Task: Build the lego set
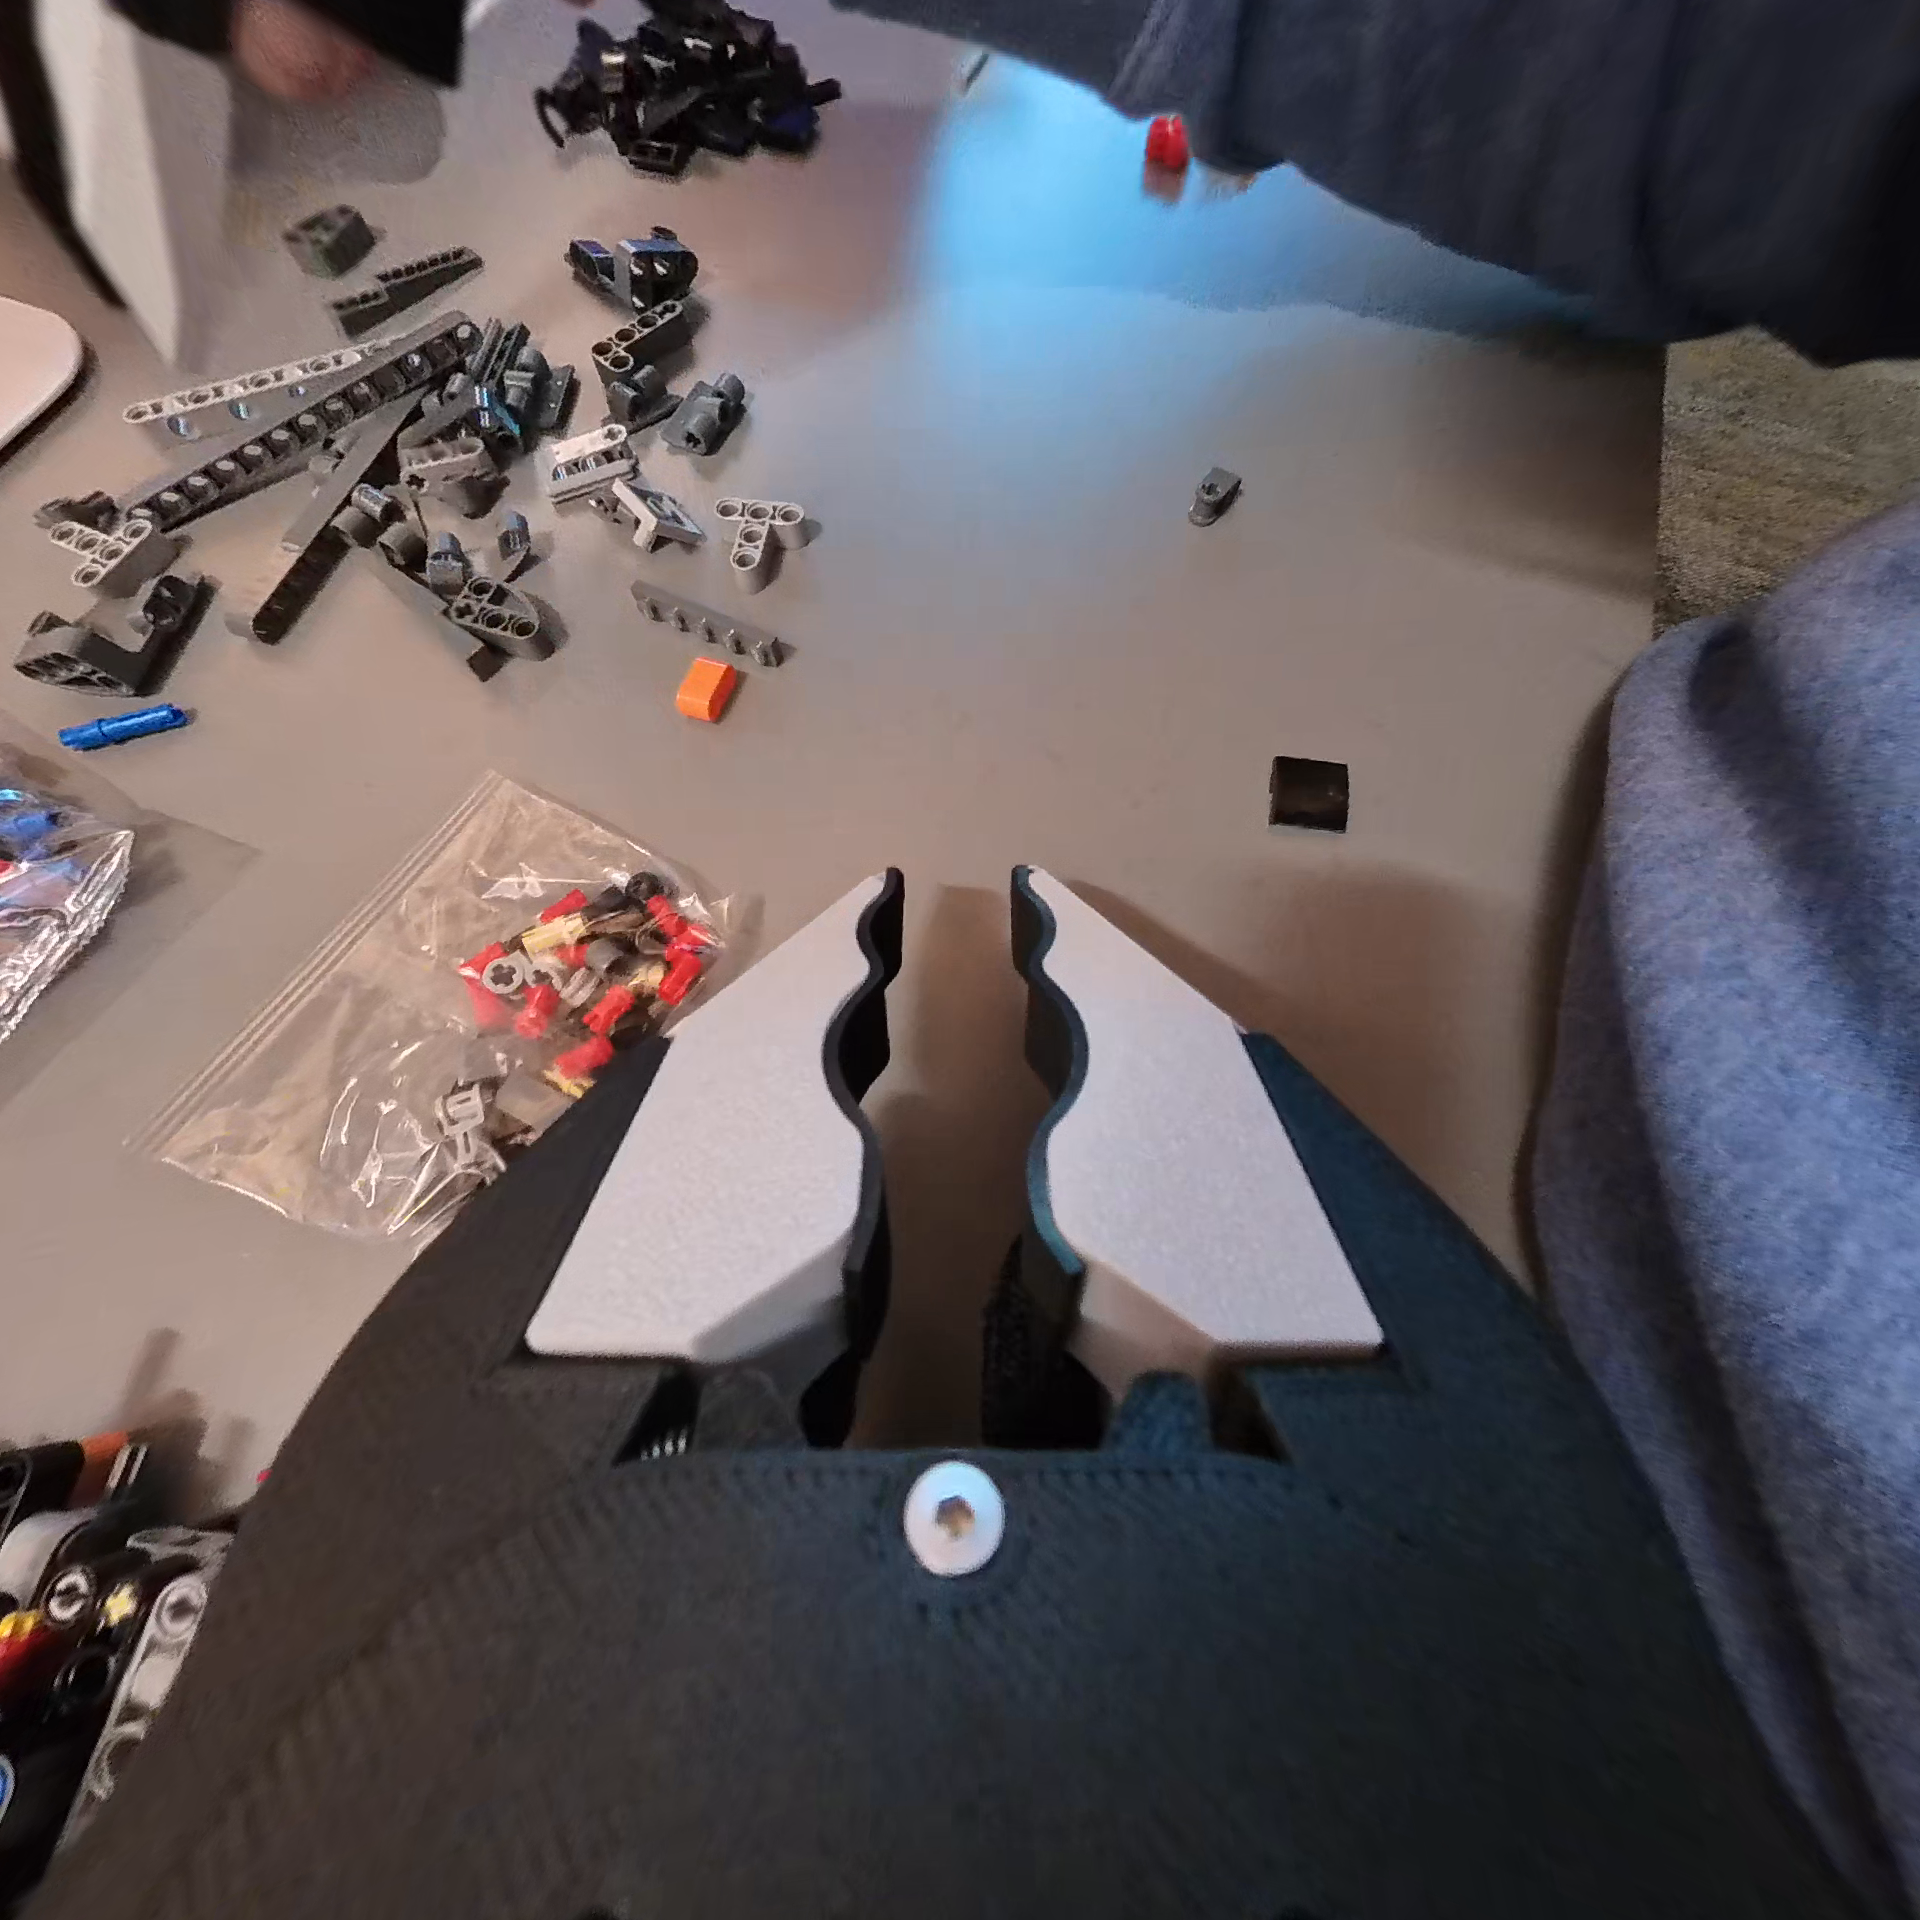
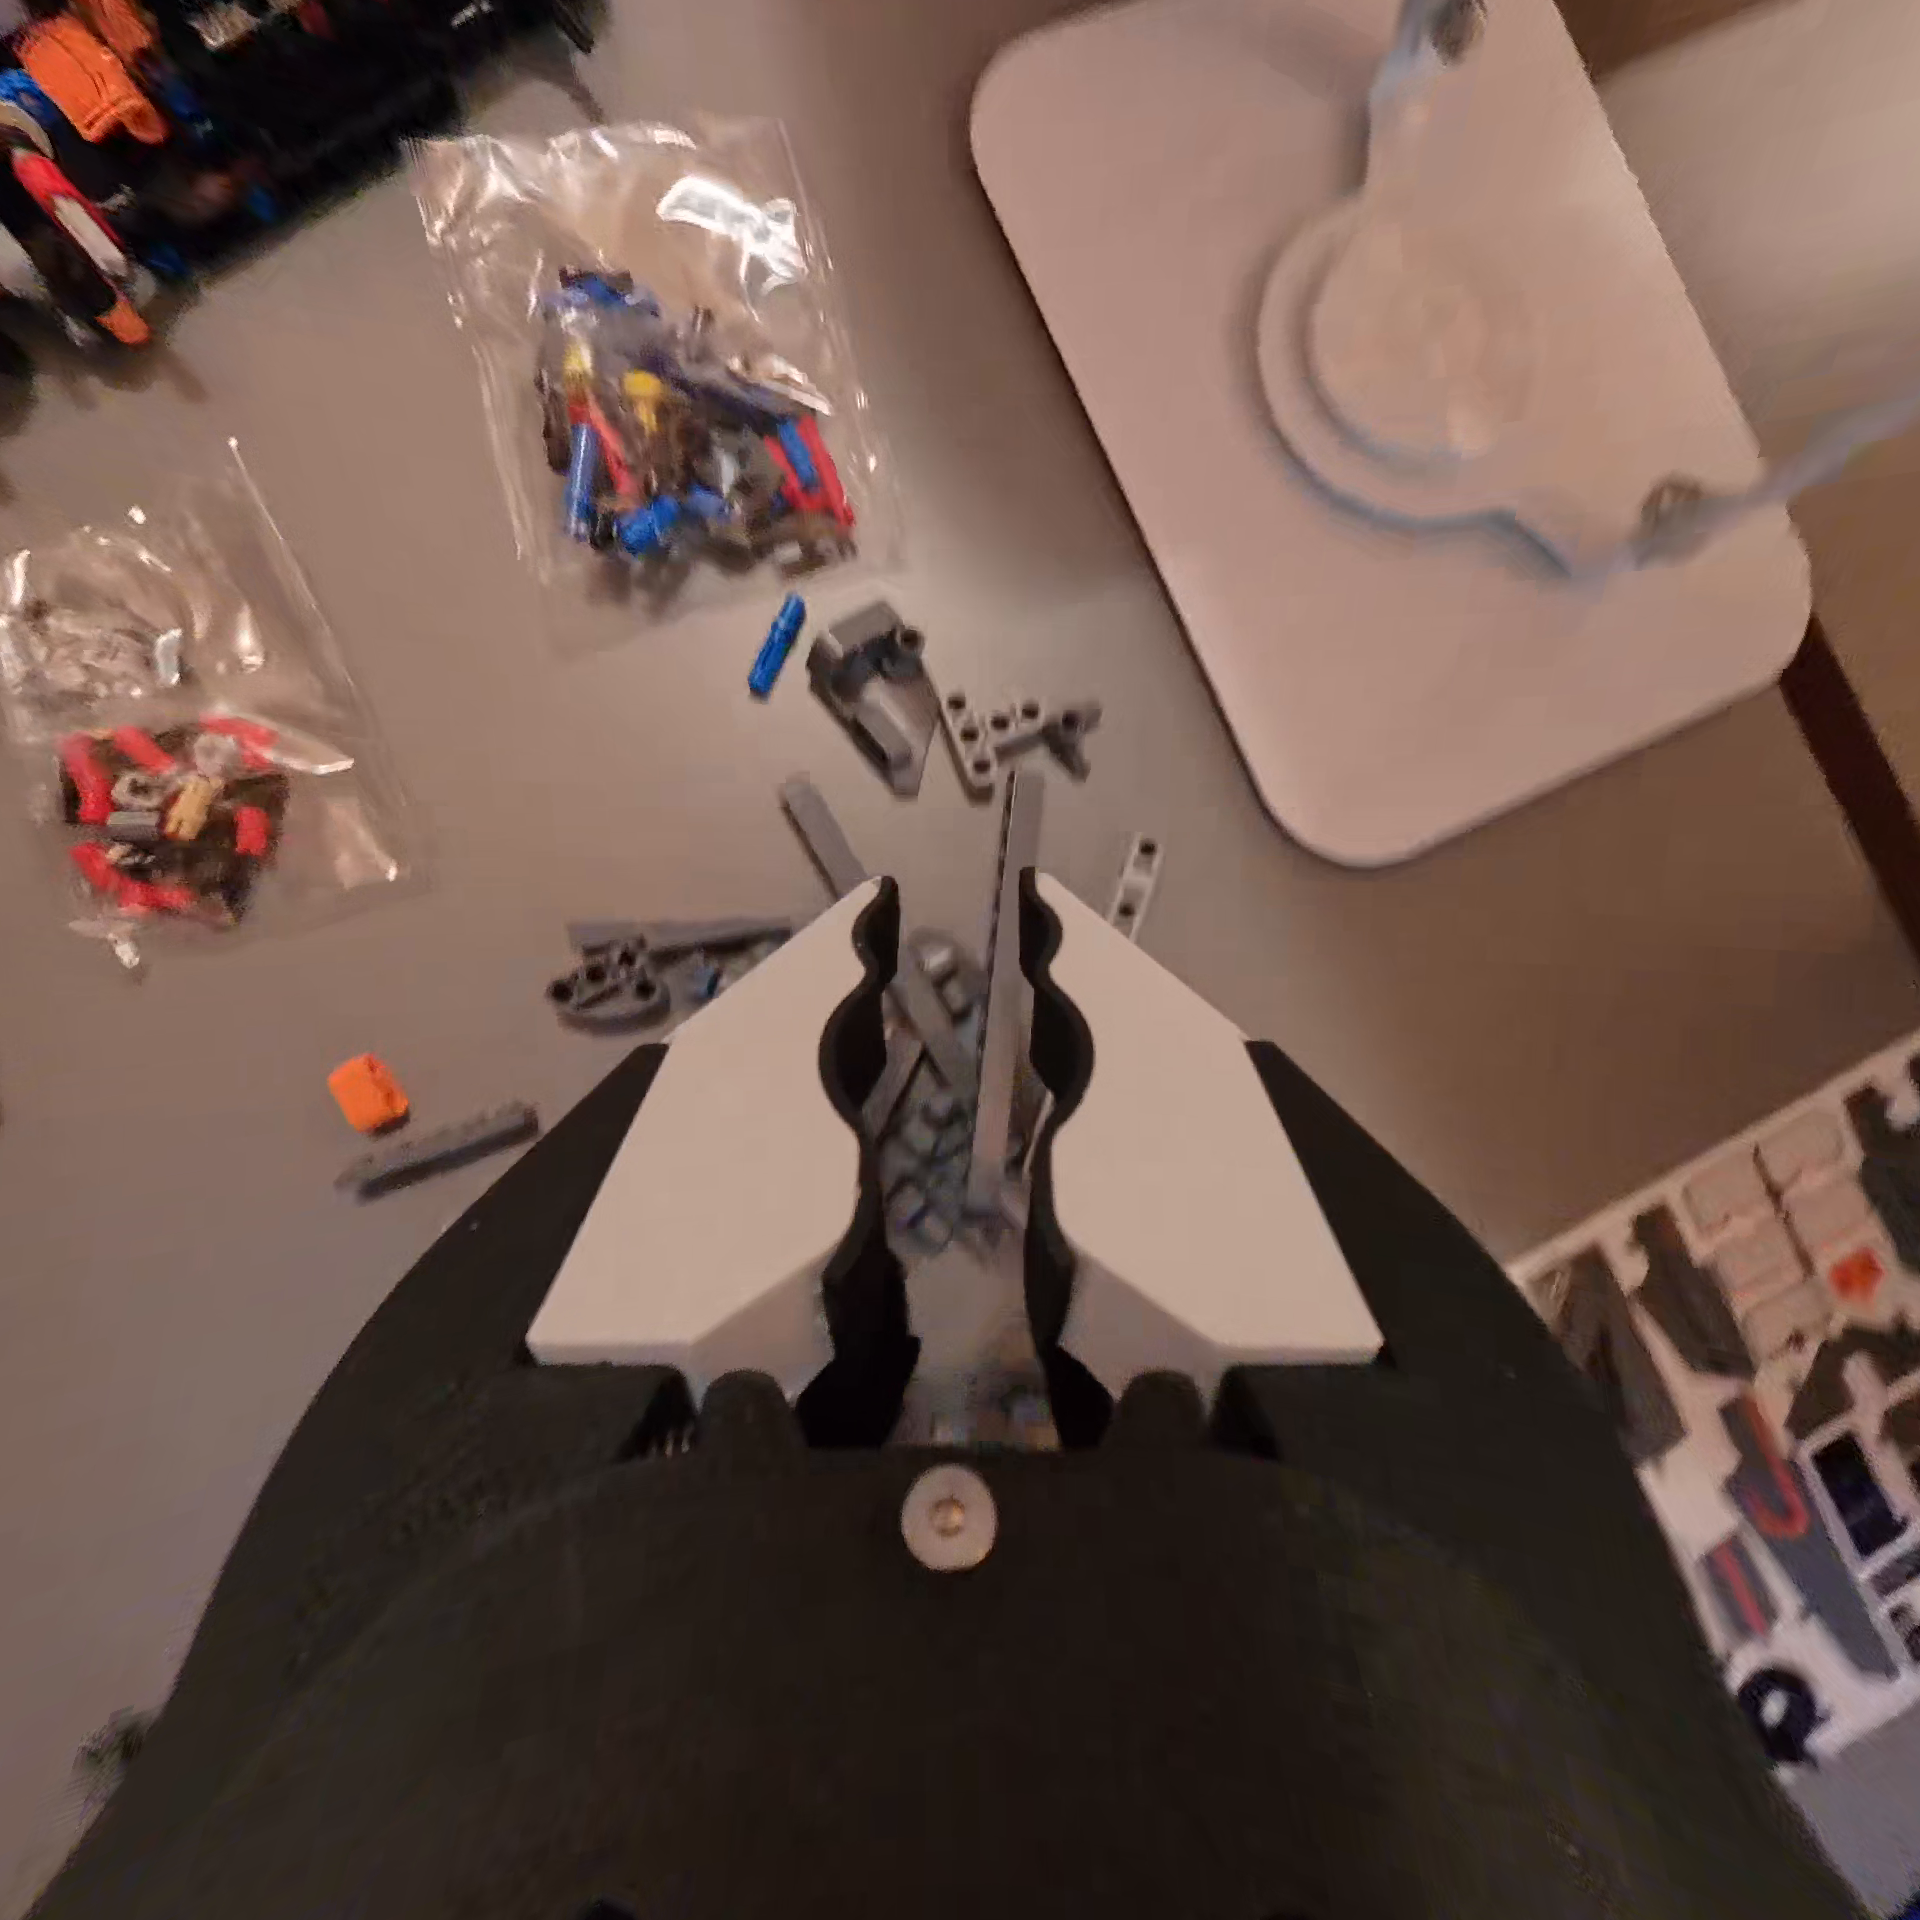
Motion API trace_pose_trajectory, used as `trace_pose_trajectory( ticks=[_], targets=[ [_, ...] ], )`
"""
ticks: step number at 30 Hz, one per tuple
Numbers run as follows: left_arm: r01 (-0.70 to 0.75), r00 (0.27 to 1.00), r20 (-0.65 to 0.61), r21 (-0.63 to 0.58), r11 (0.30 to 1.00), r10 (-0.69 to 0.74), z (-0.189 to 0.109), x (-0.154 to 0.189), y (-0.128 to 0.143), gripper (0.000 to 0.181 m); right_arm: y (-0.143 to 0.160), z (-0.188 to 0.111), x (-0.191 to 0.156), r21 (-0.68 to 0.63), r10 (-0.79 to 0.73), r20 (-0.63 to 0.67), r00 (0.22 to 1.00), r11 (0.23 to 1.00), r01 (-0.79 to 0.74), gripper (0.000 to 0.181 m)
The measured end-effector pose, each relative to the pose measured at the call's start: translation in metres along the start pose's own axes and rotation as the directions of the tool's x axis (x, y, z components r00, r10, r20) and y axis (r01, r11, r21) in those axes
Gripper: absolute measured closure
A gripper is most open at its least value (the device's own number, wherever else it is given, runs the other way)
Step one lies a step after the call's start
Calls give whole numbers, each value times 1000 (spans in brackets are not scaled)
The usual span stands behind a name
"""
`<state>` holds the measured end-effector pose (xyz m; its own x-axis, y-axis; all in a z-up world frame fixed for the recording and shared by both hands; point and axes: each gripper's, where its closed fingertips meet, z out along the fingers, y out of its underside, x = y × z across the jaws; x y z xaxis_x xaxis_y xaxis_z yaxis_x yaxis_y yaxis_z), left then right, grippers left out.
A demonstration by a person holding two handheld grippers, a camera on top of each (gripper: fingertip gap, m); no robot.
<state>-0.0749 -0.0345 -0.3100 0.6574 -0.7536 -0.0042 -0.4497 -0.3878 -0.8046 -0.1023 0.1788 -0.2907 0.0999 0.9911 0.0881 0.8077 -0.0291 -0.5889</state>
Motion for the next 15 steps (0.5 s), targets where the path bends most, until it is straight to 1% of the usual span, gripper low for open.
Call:
trace_pose_trajectory(
  ticks=[3,7,11,13,15],
  targets=[
    [2,1000,6,0,1000,-2,-2,-2,1,163,-17,22,-3,15,-39,47,998,999,39,164],
    [12,1000,4,9,1000,-12,-4,-4,1,163,-15,45,-1,-33,-60,61,996,998,62,169],
    [21,1000,-5,18,1000,-21,-4,-5,0,163,-9,55,3,-61,-56,66,996,996,60,170],
    [25,1000,-7,20,999,-24,-4,-5,0,163,-9,58,1,-61,-63,76,995,996,68,176],
    [27,1000,-6,20,999,-27,-4,-6,0,163,-11,59,0,-53,-64,85,994,996,69,176]
  ],
)
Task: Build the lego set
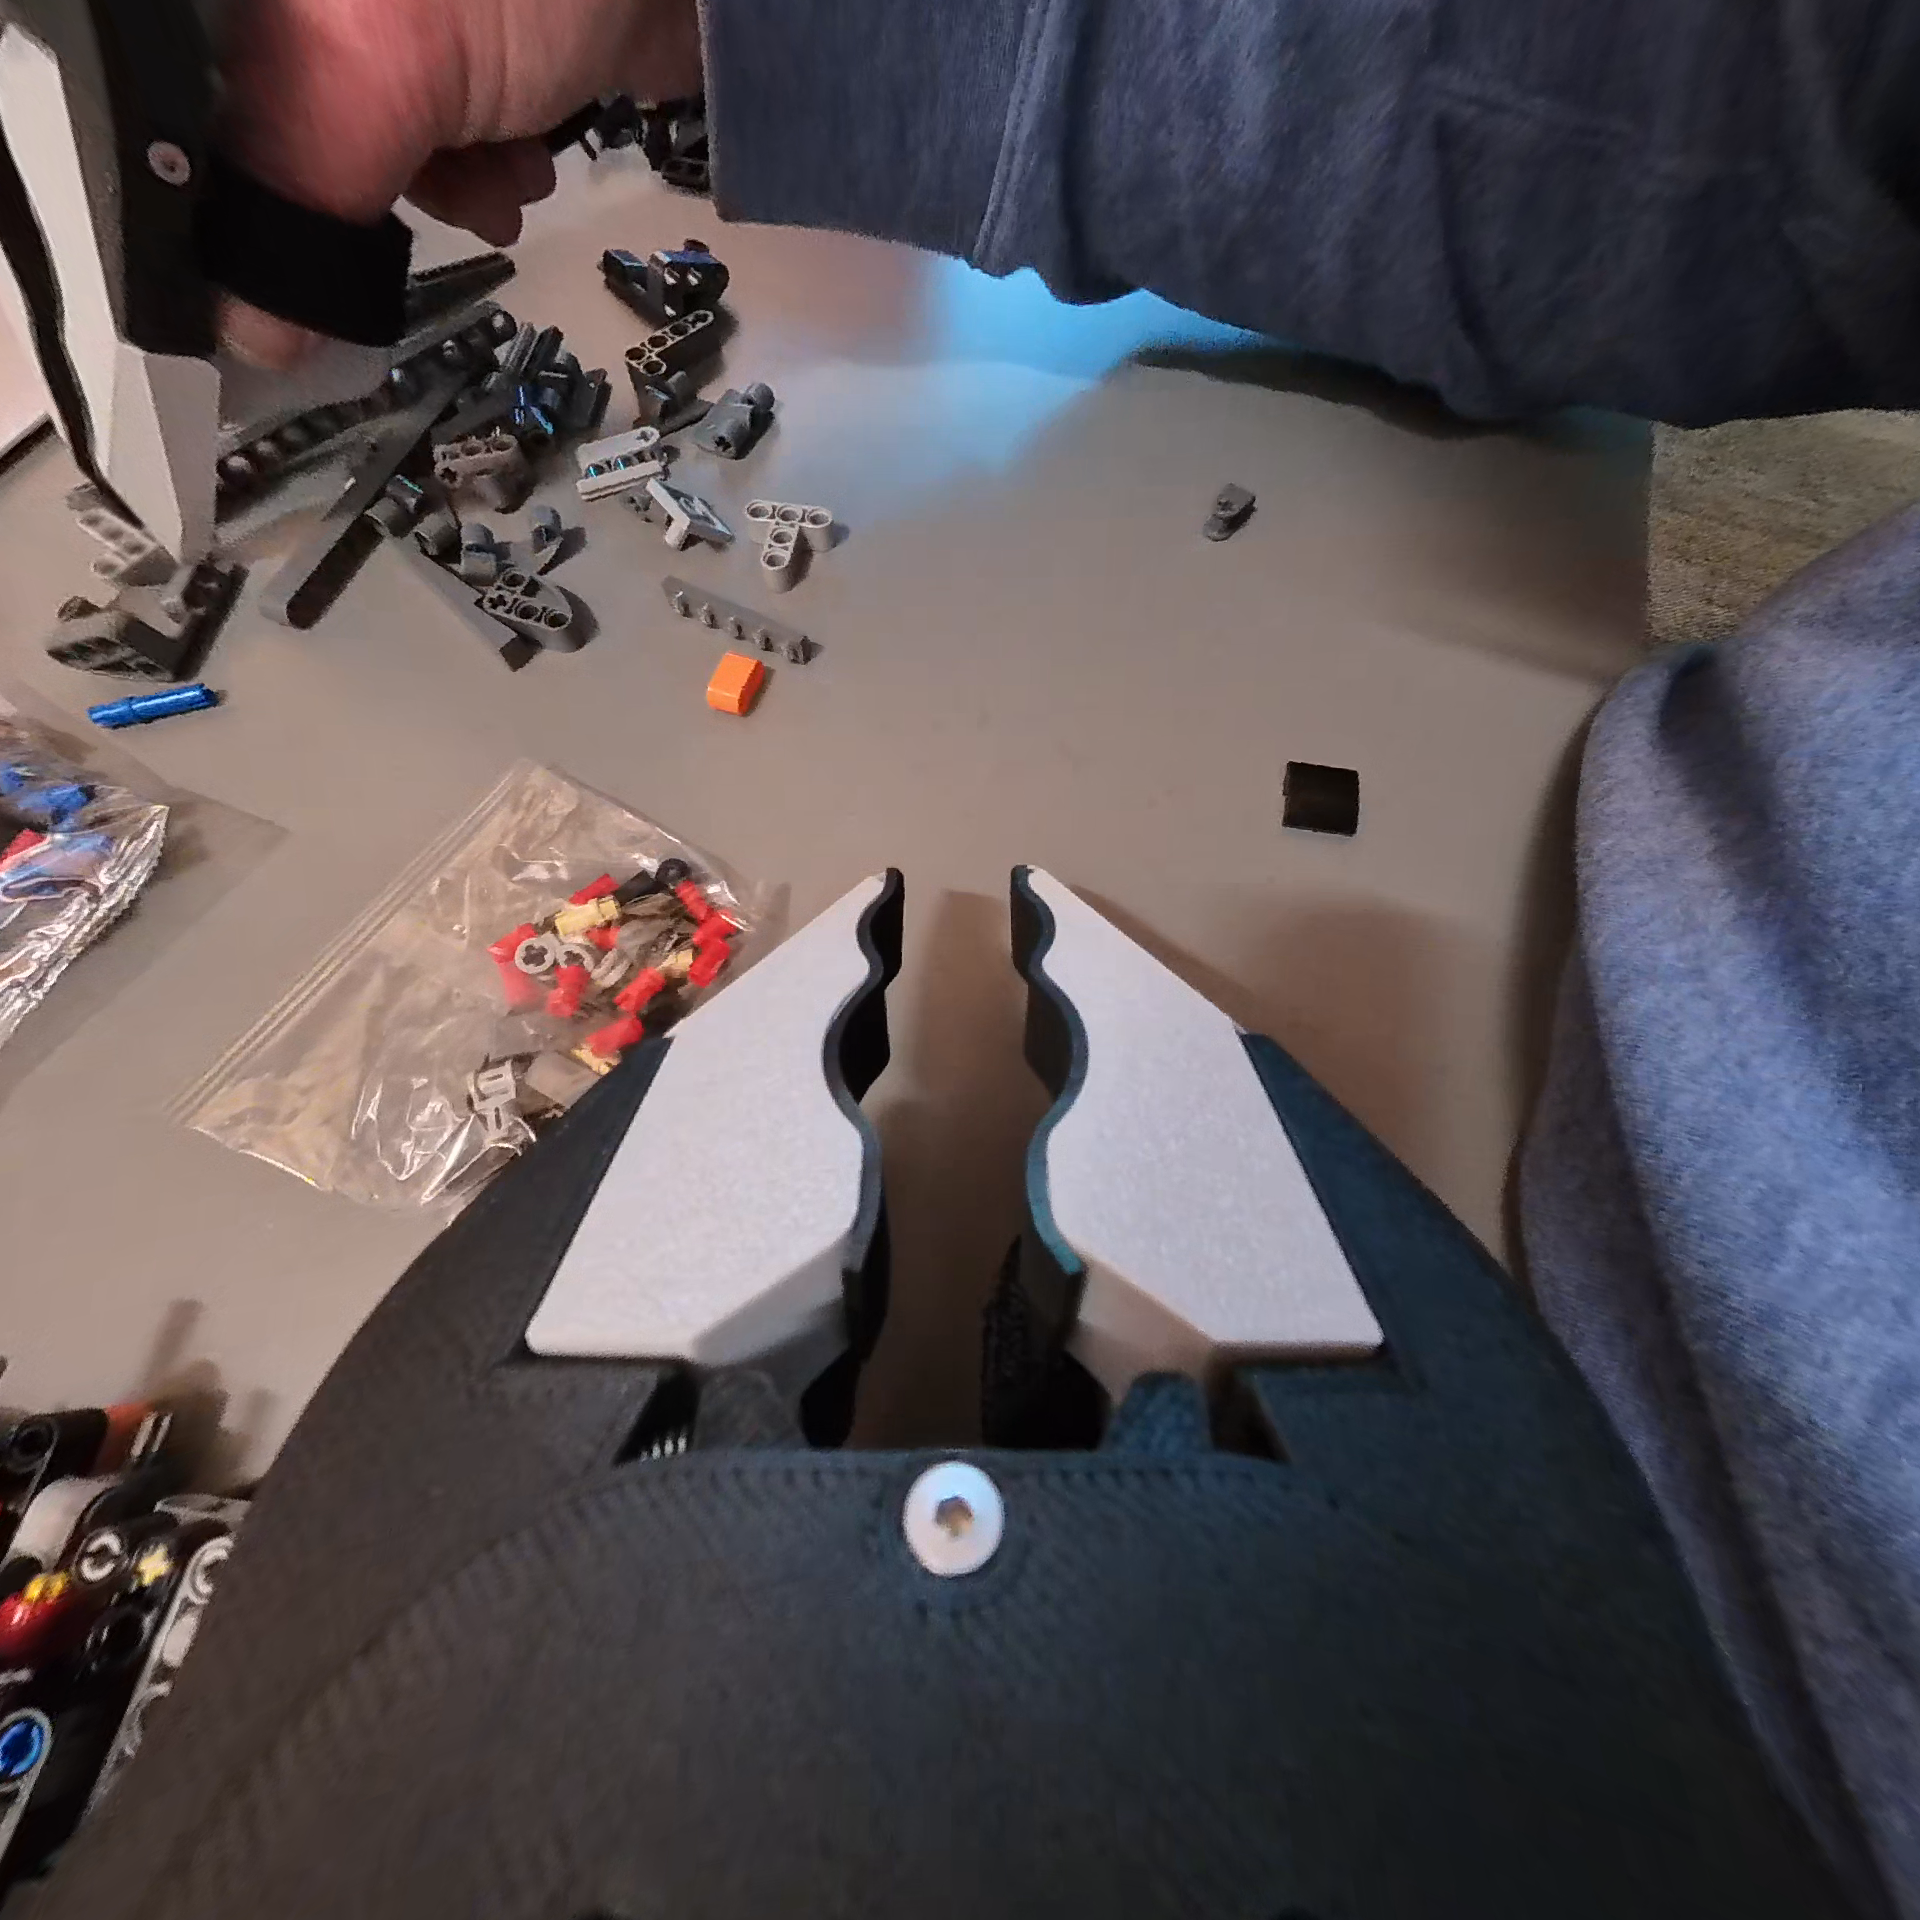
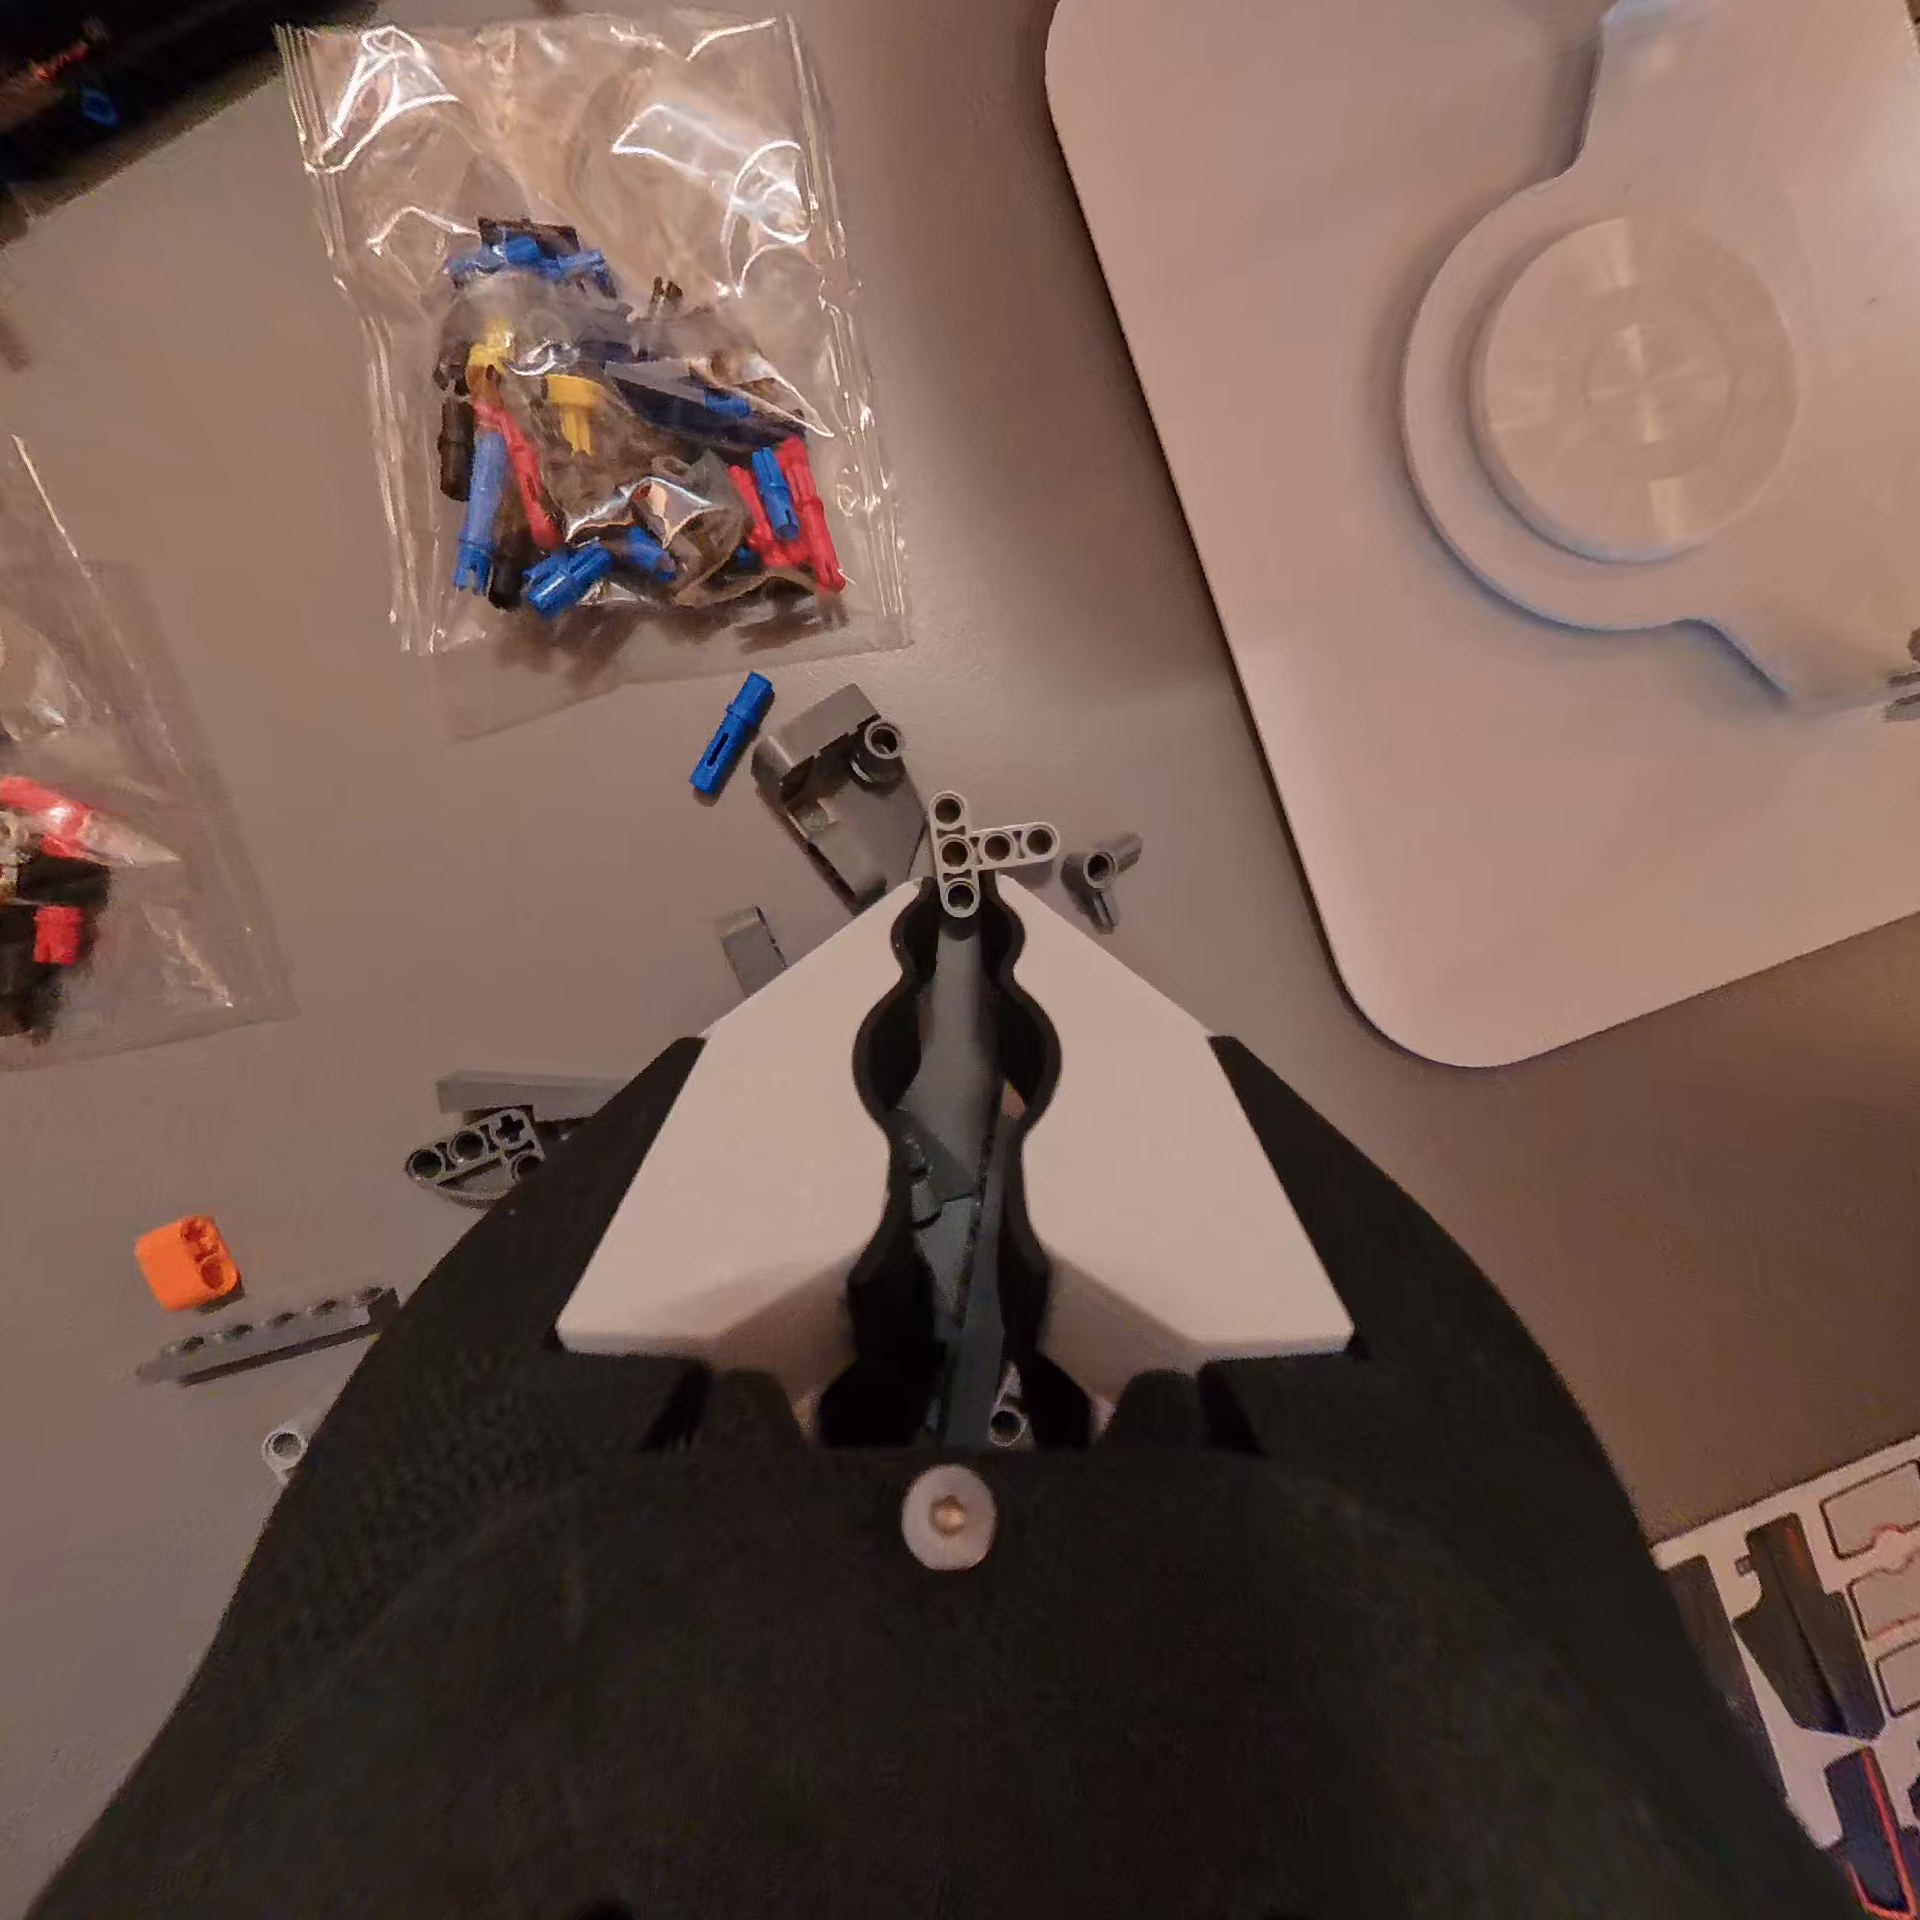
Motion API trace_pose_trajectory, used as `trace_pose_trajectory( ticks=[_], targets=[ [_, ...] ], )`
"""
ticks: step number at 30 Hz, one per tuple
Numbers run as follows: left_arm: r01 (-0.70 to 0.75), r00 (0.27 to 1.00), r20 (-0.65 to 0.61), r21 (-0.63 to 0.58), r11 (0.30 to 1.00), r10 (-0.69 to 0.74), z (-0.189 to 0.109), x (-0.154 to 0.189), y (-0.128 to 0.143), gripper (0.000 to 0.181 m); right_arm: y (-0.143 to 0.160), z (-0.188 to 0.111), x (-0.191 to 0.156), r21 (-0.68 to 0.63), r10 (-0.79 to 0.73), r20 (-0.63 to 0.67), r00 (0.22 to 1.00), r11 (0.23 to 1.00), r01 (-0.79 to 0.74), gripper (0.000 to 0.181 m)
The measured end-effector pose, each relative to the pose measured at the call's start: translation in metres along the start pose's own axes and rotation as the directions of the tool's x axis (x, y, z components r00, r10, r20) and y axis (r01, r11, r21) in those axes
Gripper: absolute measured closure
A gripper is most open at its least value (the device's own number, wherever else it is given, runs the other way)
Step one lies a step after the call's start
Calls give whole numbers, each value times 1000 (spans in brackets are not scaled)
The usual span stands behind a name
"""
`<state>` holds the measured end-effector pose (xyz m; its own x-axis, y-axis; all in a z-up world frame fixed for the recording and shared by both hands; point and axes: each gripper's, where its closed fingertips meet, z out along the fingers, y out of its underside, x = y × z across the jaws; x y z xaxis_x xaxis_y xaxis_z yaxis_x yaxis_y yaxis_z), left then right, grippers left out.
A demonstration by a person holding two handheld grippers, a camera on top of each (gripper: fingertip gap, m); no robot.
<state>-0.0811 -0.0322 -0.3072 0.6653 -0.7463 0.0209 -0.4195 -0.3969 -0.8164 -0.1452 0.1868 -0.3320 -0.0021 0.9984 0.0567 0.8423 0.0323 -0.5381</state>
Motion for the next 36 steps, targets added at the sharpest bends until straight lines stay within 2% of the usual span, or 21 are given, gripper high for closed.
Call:
trace_pose_trajectory(
  ticks=[4,8,12,15,18,21,24,27,29,31,34,36],
  targets=[
    [2,1000,4,-1,1000,-2,0,-1,0,163,-3,-13,-4,40,12,9,1000,999,-13,176],
    [4,1000,4,0,1000,-4,0,-2,0,163,1,-56,-23,116,37,22,999,992,-39,176],
    [5,1000,-3,4,1000,-5,0,0,-1,163,28,-104,-60,127,56,35,998,990,-60,177],
    [3,1000,-6,3,1000,-3,1,2,-2,163,52,-119,-101,110,72,67,995,991,-80,176],
    [2,1000,2,-1,1000,-2,0,4,-2,163,65,-107,-143,86,80,103,992,992,-89,176],
    [-2,1000,29,-8,1000,2,-5,3,-2,163,65,-84,-182,71,53,150,987,995,-65,176],
    [3,998,62,-19,1000,-2,-13,1,3,163,64,-62,-209,31,6,164,986,999,-11,173],
    [17,997,80,-29,999,-15,-19,2,10,162,53,-53,-225,54,-1,173,985,999,-8,164],
    [19,997,81,-25,1000,-17,-21,4,10,162,50,-59,-218,74,4,141,990,997,-14,165],
    [18,997,74,-23,1000,-16,-21,6,11,161,54,-70,-192,96,56,62,996,993,-62,164],
    [9,997,72,-27,1000,-7,-19,7,11,160,75,-83,-141,94,166,-80,983,983,-158,159],
    [6,998,64,-18,1000,-5,-19,8,9,160,88,-81,-121,90,217,-117,969,974,-207,159]
  ],
)
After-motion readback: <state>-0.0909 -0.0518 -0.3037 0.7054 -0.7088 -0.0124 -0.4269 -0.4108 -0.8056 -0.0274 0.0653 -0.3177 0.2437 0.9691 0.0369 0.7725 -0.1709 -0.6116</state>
